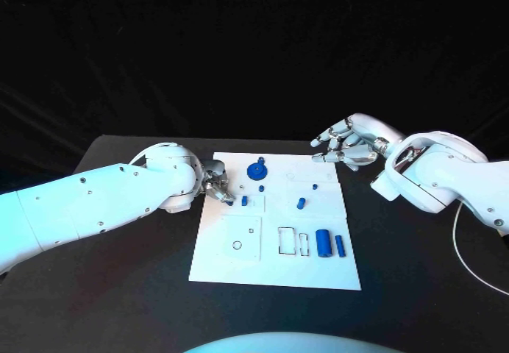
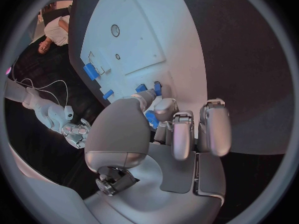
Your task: Assemble the parts on the task board
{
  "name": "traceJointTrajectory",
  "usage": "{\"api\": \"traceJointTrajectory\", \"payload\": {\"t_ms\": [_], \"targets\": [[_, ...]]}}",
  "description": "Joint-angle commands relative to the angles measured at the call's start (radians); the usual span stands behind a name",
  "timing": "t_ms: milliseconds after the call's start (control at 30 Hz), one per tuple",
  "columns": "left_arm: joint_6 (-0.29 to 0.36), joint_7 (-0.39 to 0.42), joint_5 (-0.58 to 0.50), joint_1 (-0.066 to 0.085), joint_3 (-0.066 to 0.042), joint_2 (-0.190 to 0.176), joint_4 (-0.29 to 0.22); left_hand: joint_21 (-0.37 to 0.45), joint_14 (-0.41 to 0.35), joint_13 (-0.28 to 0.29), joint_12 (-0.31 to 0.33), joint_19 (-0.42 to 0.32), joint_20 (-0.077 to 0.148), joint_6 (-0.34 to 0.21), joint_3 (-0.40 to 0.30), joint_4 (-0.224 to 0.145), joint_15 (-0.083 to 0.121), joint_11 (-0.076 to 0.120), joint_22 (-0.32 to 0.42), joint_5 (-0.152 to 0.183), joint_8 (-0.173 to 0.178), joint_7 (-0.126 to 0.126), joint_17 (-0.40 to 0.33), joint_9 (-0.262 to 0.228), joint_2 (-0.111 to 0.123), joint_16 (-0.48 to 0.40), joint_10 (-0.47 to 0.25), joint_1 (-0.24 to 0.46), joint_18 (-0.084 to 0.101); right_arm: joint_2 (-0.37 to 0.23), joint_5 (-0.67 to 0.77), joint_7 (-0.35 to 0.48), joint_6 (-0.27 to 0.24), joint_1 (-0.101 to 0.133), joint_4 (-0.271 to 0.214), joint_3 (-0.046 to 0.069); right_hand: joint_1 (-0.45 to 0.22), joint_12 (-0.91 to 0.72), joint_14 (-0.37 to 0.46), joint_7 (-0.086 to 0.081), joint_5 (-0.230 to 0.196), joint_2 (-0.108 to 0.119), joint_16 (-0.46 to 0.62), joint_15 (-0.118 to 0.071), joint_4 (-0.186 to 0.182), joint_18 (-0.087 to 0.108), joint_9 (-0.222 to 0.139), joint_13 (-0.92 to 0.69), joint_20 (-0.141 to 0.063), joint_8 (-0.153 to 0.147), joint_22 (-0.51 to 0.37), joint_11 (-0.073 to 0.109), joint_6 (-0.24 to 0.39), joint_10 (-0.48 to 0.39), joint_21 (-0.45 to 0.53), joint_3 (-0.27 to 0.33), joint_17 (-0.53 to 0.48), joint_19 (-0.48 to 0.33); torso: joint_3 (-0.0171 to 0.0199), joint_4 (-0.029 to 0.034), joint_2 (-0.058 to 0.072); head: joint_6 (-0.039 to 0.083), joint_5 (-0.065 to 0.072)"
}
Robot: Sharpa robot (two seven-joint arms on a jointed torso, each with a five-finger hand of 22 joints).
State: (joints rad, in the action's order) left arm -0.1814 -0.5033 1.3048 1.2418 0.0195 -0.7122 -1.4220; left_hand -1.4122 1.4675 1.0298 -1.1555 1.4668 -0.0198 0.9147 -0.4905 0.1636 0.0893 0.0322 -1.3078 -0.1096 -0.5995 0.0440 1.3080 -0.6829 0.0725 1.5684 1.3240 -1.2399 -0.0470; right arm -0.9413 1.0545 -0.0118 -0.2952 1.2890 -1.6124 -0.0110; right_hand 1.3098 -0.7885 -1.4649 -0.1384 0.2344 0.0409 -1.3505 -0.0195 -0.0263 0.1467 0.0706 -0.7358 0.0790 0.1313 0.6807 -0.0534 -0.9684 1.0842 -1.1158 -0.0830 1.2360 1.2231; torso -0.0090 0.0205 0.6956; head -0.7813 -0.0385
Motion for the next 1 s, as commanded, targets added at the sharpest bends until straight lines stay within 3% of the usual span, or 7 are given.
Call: {"api": "traceJointTrajectory", "payload": {"t_ms": [33,533,700,1000], "targets": [[-0.04,0.002,0.009,-0.001,0.001,-0.001,0.0,-0.001,0.103,0.001,0.002,0.038,0.002,0.004,-0.095,-0.091,0.001,0.002,-0.082,-0.002,-0.004,-0.006,0.263,-0.001,-0.006,0.002,0.0,-0.002,0.002,0.001,-0.001,0.01,0.001,0.0,0.0,0.0,0.0,0.005,-0.03,-0.004,0.001,-0.008,0.004,-0.004,-0.003,0.008,-0.001,0.001,0.001,0.002,-0.001,0.0,0.001,-0.006,0.006,-0.002,0.0,-0.007,0.0,0.0,0.0,-0.001,-0.001],[-0.038,0.0,-0.007,-0.001,0.001,0.004,-0.003,-0.001,0.103,-0.001,0.003,0.038,0.002,0.006,-0.1,-0.088,0.0,0.002,-0.082,0.0,-0.006,-0.007,0.263,-0.001,-0.004,0.002,0.001,0.004,0.002,0.001,-0.001,0.01,0.003,0.0,0.0,0.0,0.0,0.005,-0.03,-0.004,0.0,-0.008,0.004,-0.004,-0.003,0.008,-0.001,0.001,0.001,0.003,-0.002,0.0,0.001,-0.006,0.006,-0.002,-0.001,-0.007,0.0005,-0.0009,0.0,-0.002,-0.004],[-0.065,-0.024,-0.021,-0.001,0.001,0.015,0.01,0.004,0.103,-0.008,0.009,0.036,0.002,0.008,-0.111,-0.069,0.001,0.002,-0.079,0.048,-0.012,-0.007,0.263,-0.003,-0.018,0.002,0.001,0.027,0.001,0.001,-0.001,0.009,0.005,0.0,0.0,0.0,0.0,0.005,-0.03,-0.004,0.0,-0.008,0.004,-0.004,-0.003,0.008,-0.001,0.001,0.001,0.003,-0.002,0.0,0.001,-0.006,0.006,-0.002,-0.001,-0.007,0.0009,-0.0003,0.0,-0.003,-0.004],[-0.101,-0.062,-0.045,-0.002,0.002,0.035,0.036,0.005,0.103,-0.01,0.01,0.035,0.002,0.014,-0.109,-0.055,0.002,0.003,-0.079,0.054,-0.022,-0.009,0.263,-0.006,-0.017,0.002,0.0,0.048,0.0,0.001,-0.001,0.009,0.006,0.0,-0.001,0.0,0.0,0.005,-0.03,-0.004,0.0,-0.008,0.004,-0.004,-0.003,0.008,-0.001,0.001,0.001,0.003,-0.002,0.0,0.001,-0.006,0.006,-0.002,-0.001,-0.007,0.001,-0.0013,0.0,-0.005,-0.004]]}}
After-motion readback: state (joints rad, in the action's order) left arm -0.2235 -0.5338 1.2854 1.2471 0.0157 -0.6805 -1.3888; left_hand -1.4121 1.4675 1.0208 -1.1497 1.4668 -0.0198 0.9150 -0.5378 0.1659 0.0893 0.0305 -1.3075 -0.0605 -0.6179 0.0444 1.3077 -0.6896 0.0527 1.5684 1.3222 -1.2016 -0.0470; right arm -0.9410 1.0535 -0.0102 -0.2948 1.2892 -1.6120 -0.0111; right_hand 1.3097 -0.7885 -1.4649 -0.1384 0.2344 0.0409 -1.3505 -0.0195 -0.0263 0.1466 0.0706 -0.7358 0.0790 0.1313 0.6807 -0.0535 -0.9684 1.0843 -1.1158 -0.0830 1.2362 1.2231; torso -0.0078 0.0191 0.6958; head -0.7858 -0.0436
